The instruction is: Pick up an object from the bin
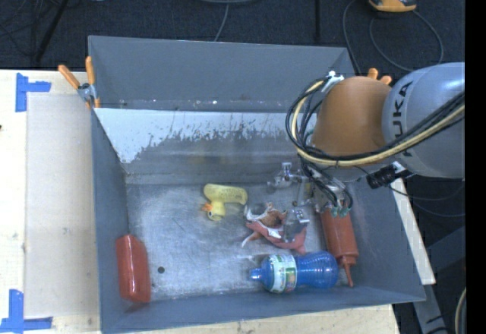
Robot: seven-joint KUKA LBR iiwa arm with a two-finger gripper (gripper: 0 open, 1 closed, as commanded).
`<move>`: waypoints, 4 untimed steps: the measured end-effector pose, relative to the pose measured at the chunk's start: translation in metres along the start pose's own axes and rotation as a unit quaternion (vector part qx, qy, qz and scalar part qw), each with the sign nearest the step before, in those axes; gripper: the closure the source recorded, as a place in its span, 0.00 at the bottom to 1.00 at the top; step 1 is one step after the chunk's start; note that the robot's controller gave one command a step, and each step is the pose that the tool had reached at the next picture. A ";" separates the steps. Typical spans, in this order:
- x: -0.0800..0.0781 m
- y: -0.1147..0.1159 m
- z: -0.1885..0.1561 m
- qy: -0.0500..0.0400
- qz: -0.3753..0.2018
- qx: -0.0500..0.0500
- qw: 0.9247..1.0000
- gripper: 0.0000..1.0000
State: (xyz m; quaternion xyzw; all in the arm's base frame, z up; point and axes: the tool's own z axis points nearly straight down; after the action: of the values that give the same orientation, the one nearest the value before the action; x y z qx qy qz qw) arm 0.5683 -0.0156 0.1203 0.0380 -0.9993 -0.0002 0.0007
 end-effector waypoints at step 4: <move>0.004 -0.014 0.044 -0.002 0.037 0.001 0.999 1.00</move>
Offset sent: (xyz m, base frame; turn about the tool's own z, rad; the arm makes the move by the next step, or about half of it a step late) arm 0.0057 -0.0249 0.0069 0.0584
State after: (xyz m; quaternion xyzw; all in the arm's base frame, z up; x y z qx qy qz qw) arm 0.5653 -0.0302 0.0760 0.0014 -1.0000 0.0004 -0.0013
